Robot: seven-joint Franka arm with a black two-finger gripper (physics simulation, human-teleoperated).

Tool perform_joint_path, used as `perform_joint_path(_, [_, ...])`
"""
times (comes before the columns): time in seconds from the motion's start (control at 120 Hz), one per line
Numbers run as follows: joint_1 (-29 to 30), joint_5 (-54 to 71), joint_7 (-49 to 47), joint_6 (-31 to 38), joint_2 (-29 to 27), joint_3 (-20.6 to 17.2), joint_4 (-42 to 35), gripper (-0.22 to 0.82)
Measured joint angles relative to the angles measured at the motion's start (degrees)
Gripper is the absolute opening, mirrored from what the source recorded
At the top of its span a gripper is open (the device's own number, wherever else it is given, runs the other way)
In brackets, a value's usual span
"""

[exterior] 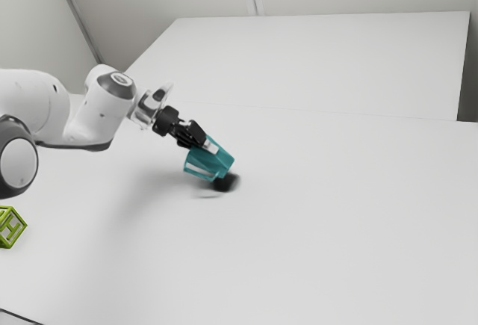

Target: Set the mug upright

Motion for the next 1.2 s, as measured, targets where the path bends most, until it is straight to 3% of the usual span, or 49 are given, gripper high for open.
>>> perform_joint_path(0.333, [-5.9,17.6,-2.8,4.6,-5.9,-0.1,-2.2,-0.18])
perform_joint_path(0.642, [-10.0,31.5,-8.1,10.1,-14.1,-0.1,-12.7,-0.17])
perform_joint_path(1.2, [-17.0,51.9,-19.4,20.9,-16.9,-0.1,-19.8,-0.17])
